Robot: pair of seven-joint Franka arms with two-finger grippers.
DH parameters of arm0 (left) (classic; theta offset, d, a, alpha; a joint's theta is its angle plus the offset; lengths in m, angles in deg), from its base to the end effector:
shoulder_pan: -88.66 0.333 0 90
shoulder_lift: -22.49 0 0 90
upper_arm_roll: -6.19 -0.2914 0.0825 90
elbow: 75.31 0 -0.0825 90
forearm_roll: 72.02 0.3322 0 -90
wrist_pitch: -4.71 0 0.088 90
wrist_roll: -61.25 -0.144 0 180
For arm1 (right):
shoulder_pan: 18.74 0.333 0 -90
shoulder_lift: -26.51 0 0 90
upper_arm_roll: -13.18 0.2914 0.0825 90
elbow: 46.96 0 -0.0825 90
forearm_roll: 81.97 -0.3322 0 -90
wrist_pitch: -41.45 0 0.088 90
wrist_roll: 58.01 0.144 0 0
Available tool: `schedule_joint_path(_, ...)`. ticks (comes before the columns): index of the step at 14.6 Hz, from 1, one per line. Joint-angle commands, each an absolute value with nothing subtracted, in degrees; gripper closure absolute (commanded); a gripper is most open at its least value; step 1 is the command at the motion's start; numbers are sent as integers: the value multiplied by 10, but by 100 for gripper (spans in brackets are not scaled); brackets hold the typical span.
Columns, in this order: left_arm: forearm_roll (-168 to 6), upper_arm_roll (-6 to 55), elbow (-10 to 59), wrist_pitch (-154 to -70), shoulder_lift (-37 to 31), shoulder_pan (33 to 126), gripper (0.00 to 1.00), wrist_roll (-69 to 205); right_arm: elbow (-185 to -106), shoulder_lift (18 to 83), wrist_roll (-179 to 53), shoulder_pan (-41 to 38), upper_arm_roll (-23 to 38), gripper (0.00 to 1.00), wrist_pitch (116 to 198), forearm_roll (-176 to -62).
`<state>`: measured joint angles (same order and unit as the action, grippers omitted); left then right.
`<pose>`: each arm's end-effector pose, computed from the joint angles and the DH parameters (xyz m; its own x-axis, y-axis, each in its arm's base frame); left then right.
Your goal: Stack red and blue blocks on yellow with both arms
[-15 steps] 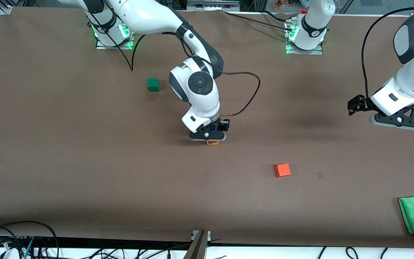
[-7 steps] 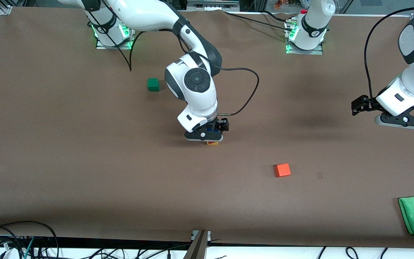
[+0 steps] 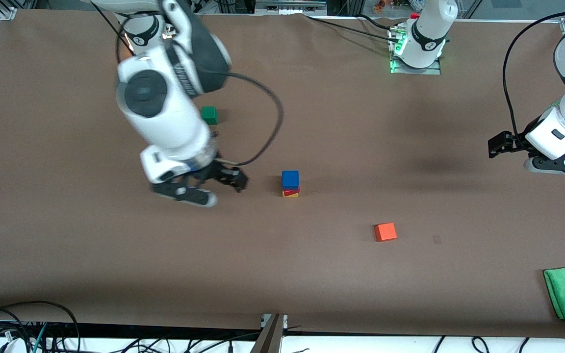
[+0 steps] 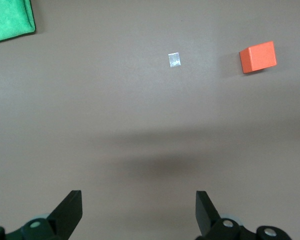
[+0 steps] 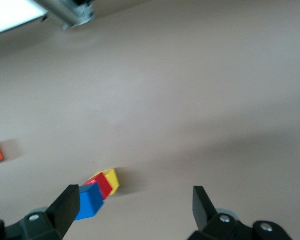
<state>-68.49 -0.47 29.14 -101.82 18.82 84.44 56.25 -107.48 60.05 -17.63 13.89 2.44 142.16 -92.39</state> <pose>0.5256 0.0284 0.4477 0.9975 -0.0620 -0.0336 -0.0641 -0.9959 -0.0632 0.5995 0.3017 0.4607 0.9510 -0.3061 0.0435 -0.2976 -0.9444 -0.1397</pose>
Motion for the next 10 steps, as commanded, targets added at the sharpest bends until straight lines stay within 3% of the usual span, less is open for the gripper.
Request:
schedule_joint_path(1,-696,-1,291,-1013,199,847,0,569,-1151,520,-195,92,33,0,1409,-948)
schedule_joint_path(7,-696,1,266,-1008,184,843,0,561,-1283,373,-308,80,-54,0,1338,-942)
schedule_joint_path(10,-696,1,250,-974,184,844,0,559,-1340,315,-344,40,-42,0,1328,-910)
